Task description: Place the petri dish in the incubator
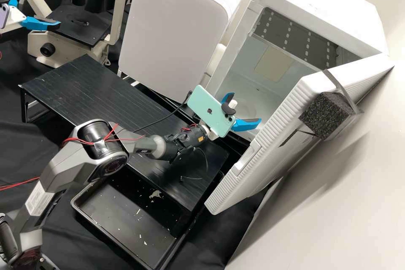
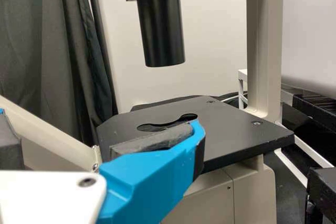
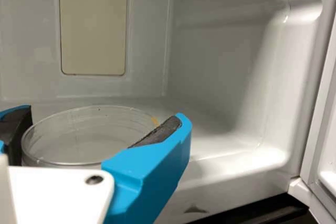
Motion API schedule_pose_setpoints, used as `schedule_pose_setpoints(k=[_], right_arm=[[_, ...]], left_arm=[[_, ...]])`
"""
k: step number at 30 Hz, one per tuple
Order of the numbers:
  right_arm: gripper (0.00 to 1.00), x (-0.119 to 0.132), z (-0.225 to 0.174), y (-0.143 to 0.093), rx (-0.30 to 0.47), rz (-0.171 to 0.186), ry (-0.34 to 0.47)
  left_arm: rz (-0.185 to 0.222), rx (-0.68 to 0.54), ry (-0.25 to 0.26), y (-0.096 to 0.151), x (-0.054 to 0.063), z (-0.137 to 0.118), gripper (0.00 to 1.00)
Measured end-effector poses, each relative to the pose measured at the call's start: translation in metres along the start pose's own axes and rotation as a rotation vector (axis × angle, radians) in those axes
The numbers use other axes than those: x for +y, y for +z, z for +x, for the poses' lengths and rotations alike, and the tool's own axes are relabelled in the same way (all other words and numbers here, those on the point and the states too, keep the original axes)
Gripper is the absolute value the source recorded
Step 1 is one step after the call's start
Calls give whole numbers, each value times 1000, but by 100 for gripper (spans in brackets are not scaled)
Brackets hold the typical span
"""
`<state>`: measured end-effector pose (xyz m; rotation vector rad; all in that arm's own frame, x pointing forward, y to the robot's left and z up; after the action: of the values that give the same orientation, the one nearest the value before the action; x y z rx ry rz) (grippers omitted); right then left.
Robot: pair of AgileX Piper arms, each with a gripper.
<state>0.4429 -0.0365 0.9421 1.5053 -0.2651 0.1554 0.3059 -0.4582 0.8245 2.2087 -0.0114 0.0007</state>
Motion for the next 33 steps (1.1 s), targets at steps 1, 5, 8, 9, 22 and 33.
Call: schedule_pose_setpoints(k=[1, 5, 8, 9, 22, 33], right_arm=[[0, -2, 0, 2, -7, -3, -6], [0, -5, 2, 5, -12, 0, -10], [0, -4, 4, 5, -8, 0, -6], [0, -5, 4, 6, -10, 0, -8], [100, -5, 4, 8, -23, -10, 0], [100, -6, 4, 8, -24, -10, -1]], left_arm=[[0, 0, 0, 0, 0, 0, 100], [0, 0, 0, 0, 0, 0, 100], [0, 0, 0, 0, 0, 0, 100], [0, 0, 0, 0, 0, 0, 100], [0, 0, 0, 0, 0, 0, 100], [0, 0, 0, 0, 0, 0, 100]])
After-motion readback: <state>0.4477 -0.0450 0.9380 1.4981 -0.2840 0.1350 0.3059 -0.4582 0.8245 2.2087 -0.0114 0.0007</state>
